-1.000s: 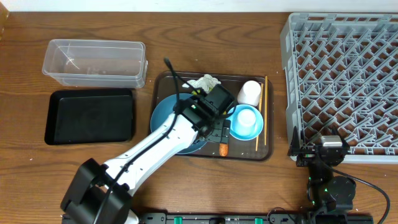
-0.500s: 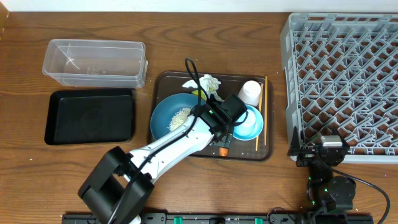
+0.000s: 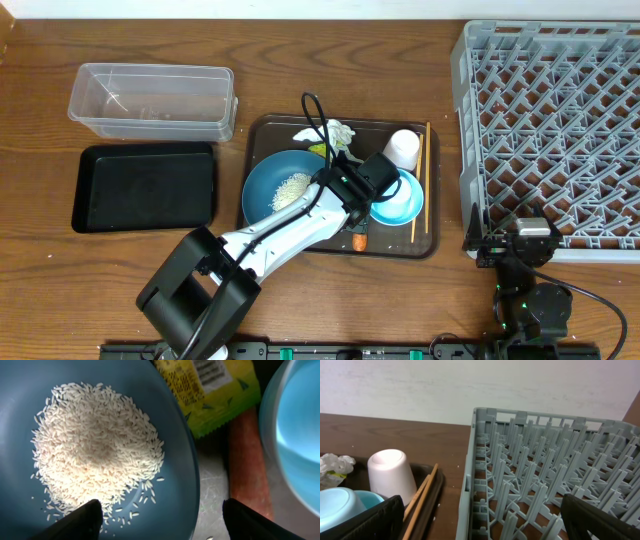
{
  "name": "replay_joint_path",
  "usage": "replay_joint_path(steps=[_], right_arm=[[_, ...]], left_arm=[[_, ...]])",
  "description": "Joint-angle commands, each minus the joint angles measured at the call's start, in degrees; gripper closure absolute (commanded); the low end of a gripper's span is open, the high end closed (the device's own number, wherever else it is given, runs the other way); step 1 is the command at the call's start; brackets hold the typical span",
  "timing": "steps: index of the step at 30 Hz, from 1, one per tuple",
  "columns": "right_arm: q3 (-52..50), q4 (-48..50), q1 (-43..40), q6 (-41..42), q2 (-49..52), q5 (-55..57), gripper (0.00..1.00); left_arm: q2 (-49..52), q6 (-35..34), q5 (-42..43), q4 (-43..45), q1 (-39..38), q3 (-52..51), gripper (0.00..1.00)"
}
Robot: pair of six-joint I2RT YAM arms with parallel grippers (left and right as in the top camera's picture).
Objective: Sort waste into correct bins and load items into the dishwasher rack
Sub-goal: 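Grasp the blue bowl rim with the left gripper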
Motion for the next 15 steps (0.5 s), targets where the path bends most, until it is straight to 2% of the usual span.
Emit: replay_joint_path(steps=[1, 15], right_arm=[[-0.09, -0.17, 0.42, -0.72, -0.09, 0.42, 0.01], [-0.09, -0.17, 0.42, -0.74, -0.09, 0.42, 0.01]], left_arm=[[0.52, -0.70, -1.51, 0.24, 0.07, -0.07, 0.22], [0.55, -3.13, -1.49, 1.90, 0.07, -2.89, 0.23]])
